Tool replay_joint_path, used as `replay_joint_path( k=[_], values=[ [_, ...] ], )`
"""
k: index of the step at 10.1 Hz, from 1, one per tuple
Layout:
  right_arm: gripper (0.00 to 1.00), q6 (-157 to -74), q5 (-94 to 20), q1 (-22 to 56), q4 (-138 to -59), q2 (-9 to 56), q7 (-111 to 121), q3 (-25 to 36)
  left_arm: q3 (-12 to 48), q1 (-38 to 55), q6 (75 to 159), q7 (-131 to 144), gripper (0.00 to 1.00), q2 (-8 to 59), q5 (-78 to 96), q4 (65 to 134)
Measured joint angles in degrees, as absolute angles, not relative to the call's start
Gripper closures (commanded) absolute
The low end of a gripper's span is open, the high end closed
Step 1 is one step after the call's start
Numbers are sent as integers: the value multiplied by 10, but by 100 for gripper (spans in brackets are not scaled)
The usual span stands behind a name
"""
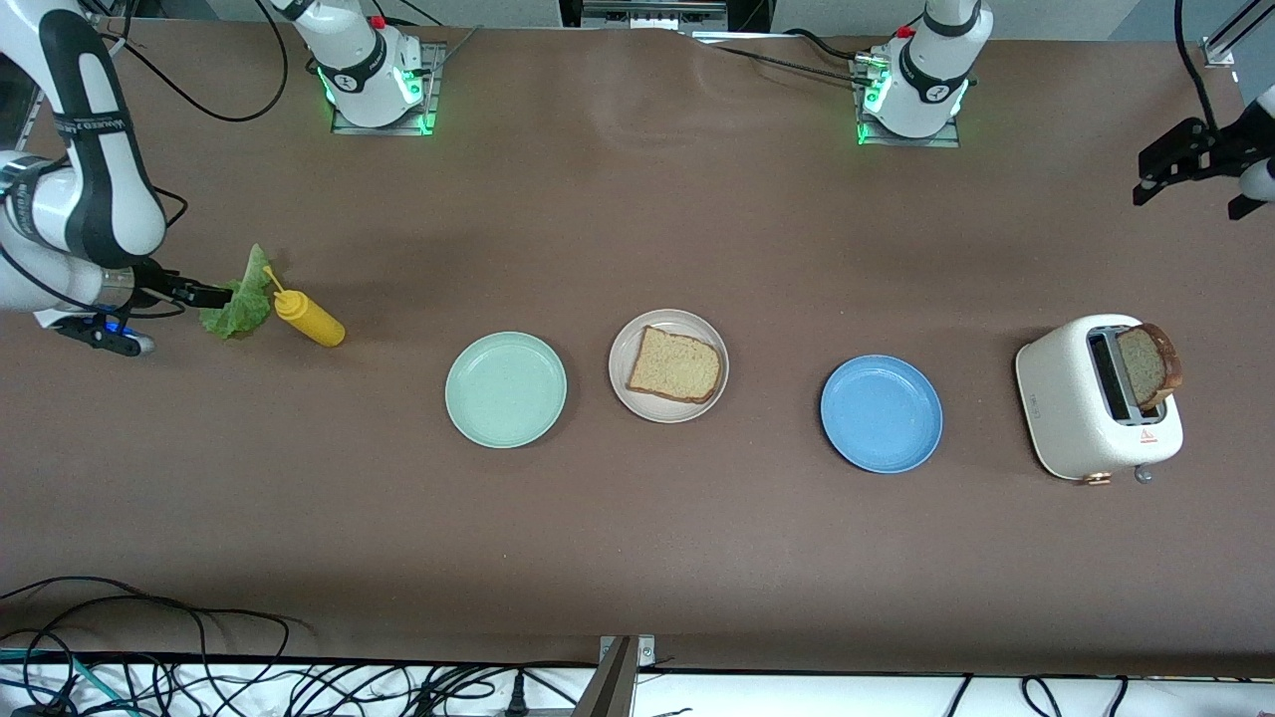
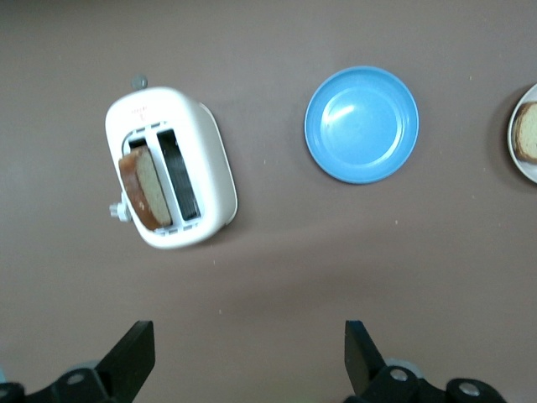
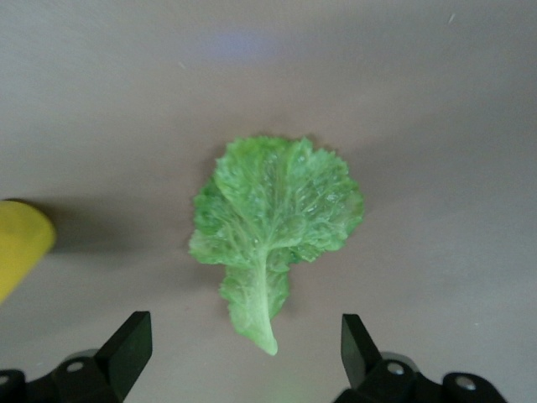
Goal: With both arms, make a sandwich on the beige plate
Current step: 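Lower the right gripper and grasp the green lettuce leaf stem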
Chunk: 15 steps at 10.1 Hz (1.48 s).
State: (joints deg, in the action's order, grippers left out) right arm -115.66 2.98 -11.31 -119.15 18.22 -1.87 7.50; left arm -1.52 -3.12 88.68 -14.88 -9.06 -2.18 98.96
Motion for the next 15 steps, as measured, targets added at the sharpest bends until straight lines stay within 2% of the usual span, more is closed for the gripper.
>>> replay_joint_path(
  k=[6, 7, 8, 9, 15],
  values=[
    [0, -1199, 35, -121, -1196, 256, -18, 97, -5, -28, 884, -148, 0, -82, -17, 987],
    [35, -1202, 35, -121, -1196, 262, -18, 97, -6, -29, 884, -148, 0, -81, -17, 986],
    [76, -1204, 35, -121, -1196, 266, -17, 97, -9, -31, 884, -149, 0, -79, -17, 986],
    [100, -1204, 35, -121, -1196, 267, -14, 96, -13, -31, 884, -149, 0, -78, -17, 986],
    [100, -1204, 36, -121, -1192, 267, -7, 96, -14, -32, 884, -149, 0, -78, -17, 985]
  ],
)
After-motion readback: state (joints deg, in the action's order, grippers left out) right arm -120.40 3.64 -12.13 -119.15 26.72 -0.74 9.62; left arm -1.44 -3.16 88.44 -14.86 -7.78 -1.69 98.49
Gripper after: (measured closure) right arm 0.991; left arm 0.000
